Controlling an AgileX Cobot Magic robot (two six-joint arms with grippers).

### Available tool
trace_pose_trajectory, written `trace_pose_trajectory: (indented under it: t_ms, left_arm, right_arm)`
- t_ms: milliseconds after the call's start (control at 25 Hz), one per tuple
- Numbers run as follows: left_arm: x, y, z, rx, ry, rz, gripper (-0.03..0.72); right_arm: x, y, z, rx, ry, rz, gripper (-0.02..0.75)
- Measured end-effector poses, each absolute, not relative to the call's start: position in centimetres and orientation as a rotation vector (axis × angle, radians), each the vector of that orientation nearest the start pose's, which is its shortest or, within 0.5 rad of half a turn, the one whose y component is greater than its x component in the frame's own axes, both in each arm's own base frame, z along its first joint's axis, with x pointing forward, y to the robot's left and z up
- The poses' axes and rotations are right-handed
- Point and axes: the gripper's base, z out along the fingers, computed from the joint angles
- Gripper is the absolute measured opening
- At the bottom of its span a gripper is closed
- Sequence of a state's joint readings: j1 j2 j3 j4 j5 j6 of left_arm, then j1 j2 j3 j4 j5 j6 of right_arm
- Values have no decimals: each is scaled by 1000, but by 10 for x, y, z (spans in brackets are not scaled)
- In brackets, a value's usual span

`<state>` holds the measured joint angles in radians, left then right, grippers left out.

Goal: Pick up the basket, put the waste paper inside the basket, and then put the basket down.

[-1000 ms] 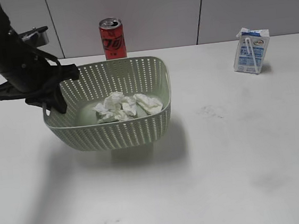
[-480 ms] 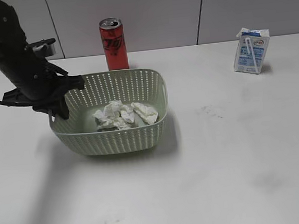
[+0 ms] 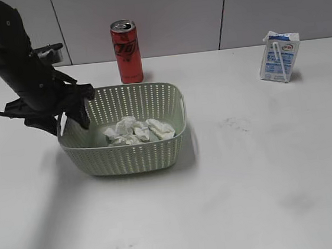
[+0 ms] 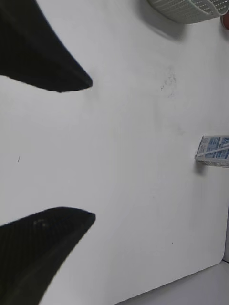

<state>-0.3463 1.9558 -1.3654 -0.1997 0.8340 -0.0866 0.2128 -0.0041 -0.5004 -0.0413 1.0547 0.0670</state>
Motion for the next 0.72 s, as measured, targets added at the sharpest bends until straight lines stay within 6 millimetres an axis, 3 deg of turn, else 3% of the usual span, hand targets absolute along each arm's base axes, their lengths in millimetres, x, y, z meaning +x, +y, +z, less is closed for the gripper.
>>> trace_pose_trajectory:
  t_ms: [160,360,560,720]
  left_arm:
    - [365,-130,217,181,2901,-311,674]
    - [357,-79,272,177,2863,-172,675]
    - [329,-23,322,71,2814,27,648]
    - [292,-2,361,7,2717,68,630]
  right_arm:
    - [-5,-4,278,-146,2030,127,570]
    - [-4,-4,278,-146,2029,127,570]
    - [-4,-4,278,-146,2029,127,570]
    - [-4,-4,278,-146,2029,127,570]
